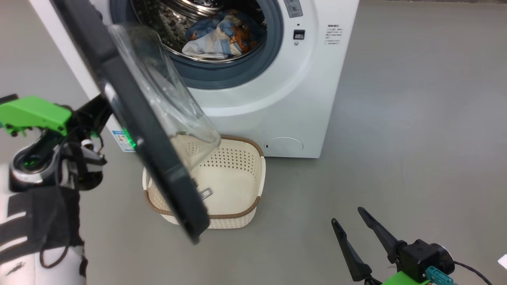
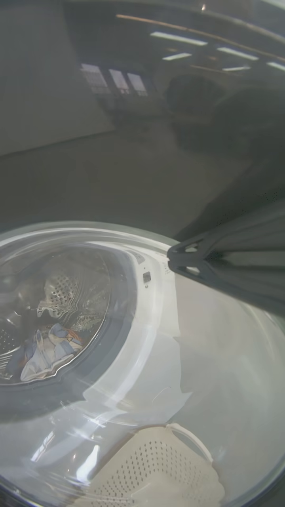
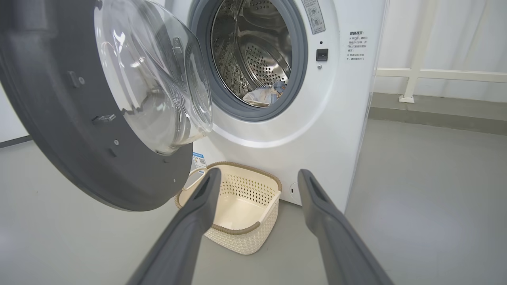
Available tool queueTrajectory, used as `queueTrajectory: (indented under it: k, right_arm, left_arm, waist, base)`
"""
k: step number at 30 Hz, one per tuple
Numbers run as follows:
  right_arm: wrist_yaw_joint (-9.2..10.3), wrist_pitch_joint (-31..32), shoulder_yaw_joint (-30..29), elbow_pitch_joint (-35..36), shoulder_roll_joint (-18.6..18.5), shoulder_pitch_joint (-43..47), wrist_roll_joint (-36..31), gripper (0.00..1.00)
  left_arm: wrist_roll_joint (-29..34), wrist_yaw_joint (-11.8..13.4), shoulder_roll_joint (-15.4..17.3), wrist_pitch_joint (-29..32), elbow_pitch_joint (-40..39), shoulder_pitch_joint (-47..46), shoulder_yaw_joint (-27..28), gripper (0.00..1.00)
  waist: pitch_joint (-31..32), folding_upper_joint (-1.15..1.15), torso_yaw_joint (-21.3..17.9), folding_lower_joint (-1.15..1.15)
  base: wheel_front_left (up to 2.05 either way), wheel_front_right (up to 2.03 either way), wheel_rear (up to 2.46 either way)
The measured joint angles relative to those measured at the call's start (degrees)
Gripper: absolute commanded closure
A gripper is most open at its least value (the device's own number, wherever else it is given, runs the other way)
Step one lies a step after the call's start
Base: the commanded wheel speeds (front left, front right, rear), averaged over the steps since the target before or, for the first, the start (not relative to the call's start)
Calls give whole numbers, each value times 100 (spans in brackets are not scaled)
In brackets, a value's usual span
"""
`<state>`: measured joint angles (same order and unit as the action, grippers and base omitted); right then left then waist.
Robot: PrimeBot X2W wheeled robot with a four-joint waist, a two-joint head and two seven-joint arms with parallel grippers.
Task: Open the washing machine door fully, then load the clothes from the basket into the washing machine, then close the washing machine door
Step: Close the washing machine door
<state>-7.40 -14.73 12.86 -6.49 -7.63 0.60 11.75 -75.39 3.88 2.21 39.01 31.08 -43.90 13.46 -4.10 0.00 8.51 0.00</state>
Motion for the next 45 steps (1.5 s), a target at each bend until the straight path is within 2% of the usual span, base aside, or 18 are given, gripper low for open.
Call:
queueTrajectory:
  k: [6, 12, 19, 24, 35, 41, 45]
  right_arm:
    - [0, 0, 43, -12, 5, -125, 0, 0]
    - [0, 0, 112, -36, 18, -214, 2, 0]
    - [0, 0, 152, -63, 29, -254, 145, 0]
    - [0, 0, 157, -69, 30, -270, 145, 0]
    - [0, 0, 227, -101, 36, -270, 146, 0]
    - [0, 0, 260, -103, 33, -267, 146, 0]
    - [0, 0, 276, -115, 32, -264, 146, 0]
  left_arm:
    - [-388, -282, -30, -531, 671, -409, -470, 100]
    - [-635, -638, -45, -1054, 1260, -723, -699, 100]
    - [-816, -877, -42, -1369, 1791, -980, -870, 100]
    - [-815, -976, -31, -1490, 2025, -1049, -876, 100]
    - [-813, -1014, 49, -1731, 2387, -1102, -853, 100]
    - [-815, -1014, 79, -1786, 2405, -1080, -870, 100]
    - [-864, -1072, -24, -1781, 2280, -1108, -939, 100]
  waist:
    - [-22, 0, -163, 0]
    - [-63, 0, -344, 0]
    - [-72, 0, -573, 0]
    - [-44, 0, -707, 0]
    - [110, 0, -934, 0]
    - [186, 0, -1021, 0]
    - [225, 0, -1054, 0]
  base:
    - [0, 0, 0]
    - [0, 0, 0]
    - [0, 0, 0]
    - [0, 0, 0]
    - [0, 0, 0]
    - [0, 0, 0]
    - [0, 0, 0]
